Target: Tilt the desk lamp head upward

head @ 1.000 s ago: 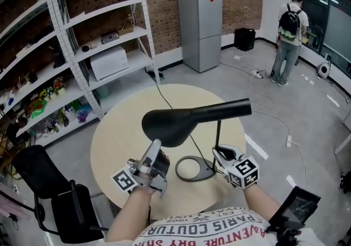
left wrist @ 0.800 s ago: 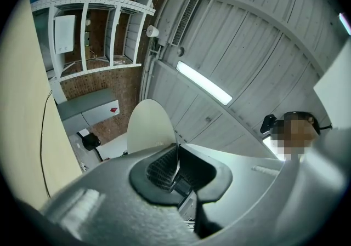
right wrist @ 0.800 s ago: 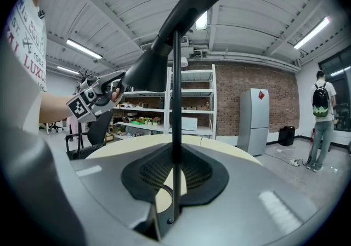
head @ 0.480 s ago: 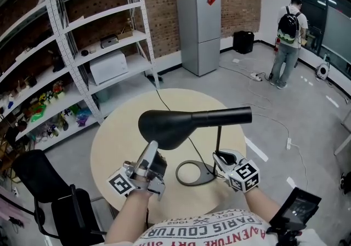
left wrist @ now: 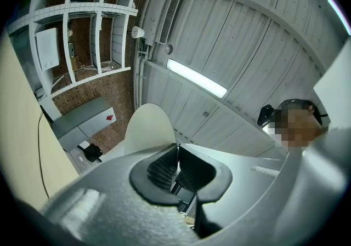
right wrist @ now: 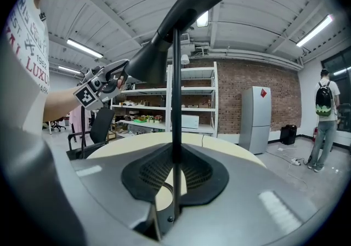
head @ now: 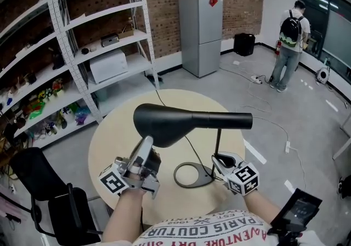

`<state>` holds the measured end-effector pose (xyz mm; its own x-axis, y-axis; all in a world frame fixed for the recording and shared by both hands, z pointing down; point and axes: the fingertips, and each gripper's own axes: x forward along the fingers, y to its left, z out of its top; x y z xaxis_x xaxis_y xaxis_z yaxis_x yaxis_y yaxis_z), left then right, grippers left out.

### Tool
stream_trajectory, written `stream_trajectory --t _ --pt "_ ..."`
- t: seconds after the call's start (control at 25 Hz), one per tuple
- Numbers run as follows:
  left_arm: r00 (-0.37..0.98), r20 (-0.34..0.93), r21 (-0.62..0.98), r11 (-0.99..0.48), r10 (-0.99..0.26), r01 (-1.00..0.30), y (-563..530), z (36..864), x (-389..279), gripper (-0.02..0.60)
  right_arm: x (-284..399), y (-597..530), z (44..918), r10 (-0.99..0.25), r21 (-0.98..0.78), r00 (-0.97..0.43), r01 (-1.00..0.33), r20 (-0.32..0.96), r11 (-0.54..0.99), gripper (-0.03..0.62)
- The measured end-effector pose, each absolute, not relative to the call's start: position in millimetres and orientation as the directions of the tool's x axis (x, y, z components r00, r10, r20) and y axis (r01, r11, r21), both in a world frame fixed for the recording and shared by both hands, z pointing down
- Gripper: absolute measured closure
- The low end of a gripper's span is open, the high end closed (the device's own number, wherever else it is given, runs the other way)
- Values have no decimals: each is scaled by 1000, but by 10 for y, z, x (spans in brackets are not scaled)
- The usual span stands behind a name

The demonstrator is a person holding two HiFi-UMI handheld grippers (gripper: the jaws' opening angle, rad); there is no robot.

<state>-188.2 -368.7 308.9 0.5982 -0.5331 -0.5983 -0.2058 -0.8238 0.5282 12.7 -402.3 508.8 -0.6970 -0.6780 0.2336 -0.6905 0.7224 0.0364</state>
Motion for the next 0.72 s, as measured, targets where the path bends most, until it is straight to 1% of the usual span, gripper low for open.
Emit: stream_trajectory --t 0.28,0.44,0.72 --pt "622 -596 498 -841 -508 -210 -3659 2917 -1900 572 97 -3998 5106 -669 38 -706 -681 232 731 556" --pt "633 -578 484 -841 -515 -242 -3672 2826 -1914 572 90 -3990 5080 -668 40 -705 -680 236 732 556" --pt "640 -583 444 -856 -501 -265 -3639 2669 -1891 575 97 -3958 5093 -669 41 -706 -680 234 732 556"
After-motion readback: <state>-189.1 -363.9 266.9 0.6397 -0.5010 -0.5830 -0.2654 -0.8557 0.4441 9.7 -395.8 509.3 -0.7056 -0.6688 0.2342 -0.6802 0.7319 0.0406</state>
